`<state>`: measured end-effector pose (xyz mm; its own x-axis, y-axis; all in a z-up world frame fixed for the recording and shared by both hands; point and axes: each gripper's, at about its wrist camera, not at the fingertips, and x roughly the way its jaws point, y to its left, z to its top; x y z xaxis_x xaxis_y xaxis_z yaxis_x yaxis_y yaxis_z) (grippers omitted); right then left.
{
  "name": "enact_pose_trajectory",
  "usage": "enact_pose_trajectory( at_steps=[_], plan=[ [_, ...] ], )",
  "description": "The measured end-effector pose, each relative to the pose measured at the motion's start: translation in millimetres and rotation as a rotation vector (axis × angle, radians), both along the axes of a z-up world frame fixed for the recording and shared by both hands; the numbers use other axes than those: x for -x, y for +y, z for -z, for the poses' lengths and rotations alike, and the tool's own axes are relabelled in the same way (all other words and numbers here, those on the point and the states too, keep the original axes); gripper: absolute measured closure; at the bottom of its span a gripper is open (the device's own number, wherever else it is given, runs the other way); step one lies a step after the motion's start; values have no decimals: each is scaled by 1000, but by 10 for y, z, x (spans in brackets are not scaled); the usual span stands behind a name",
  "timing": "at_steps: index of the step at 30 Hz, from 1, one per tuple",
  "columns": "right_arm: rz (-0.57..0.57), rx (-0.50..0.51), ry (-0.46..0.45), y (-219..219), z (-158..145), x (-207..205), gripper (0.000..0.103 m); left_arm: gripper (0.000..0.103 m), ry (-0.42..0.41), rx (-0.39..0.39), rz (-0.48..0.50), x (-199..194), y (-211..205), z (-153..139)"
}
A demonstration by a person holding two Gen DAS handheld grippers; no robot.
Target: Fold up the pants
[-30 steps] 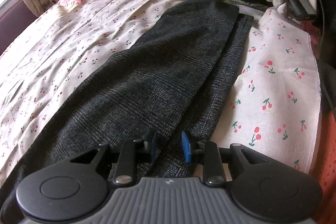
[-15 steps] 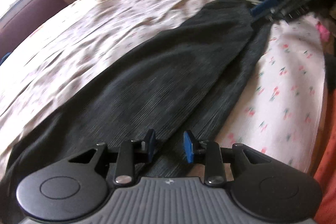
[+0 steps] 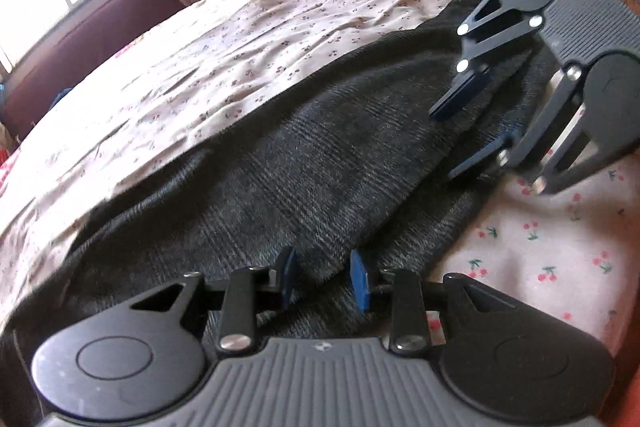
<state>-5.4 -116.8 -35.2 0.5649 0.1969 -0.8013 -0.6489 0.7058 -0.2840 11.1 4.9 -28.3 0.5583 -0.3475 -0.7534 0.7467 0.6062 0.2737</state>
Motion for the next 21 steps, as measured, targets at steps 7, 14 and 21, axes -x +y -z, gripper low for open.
enact_pose_trajectory(
  at_steps=[7,14,21],
  plan=[
    [-13,33,-48,156,44,35,61,58,-43,-37,77,135,119,-20],
    [-34,52,-89,333,79,33,62,57,-138,-95,56,175,112,44],
    [21,4,-106,412,77,-72,85,54,-195,-90,15,138,102,27]
  ],
)
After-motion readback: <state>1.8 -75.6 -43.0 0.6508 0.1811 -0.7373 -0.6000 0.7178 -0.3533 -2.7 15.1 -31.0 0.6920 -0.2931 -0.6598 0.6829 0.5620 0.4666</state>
